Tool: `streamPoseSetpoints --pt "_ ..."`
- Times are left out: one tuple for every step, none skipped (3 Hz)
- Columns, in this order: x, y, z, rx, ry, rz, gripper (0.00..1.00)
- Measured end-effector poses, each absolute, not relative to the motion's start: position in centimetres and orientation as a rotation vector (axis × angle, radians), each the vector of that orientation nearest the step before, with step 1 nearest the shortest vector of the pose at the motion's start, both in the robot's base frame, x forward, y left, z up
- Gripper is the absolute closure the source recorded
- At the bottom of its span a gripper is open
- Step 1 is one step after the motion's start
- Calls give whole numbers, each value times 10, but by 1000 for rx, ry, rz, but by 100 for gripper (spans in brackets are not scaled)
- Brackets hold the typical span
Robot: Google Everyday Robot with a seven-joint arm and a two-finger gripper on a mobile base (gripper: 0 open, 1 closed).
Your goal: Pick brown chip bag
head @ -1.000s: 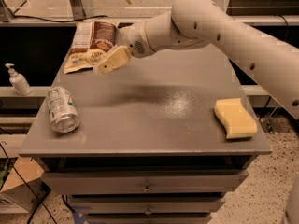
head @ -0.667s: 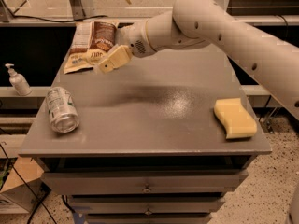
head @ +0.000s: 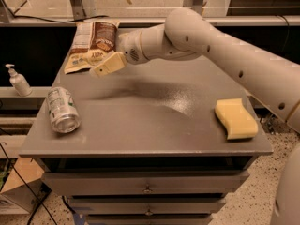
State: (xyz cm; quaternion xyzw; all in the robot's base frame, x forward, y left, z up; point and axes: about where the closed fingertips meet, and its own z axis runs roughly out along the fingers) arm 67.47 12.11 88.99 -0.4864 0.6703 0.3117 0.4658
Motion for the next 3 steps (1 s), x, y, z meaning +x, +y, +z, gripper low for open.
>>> streamPoseSetpoints --pt "692 126 874 -1131 1668 776 0" --pt "710 134 864 -1096 1668 788 0" --pt "729 145 858 -1087 1659 798 0"
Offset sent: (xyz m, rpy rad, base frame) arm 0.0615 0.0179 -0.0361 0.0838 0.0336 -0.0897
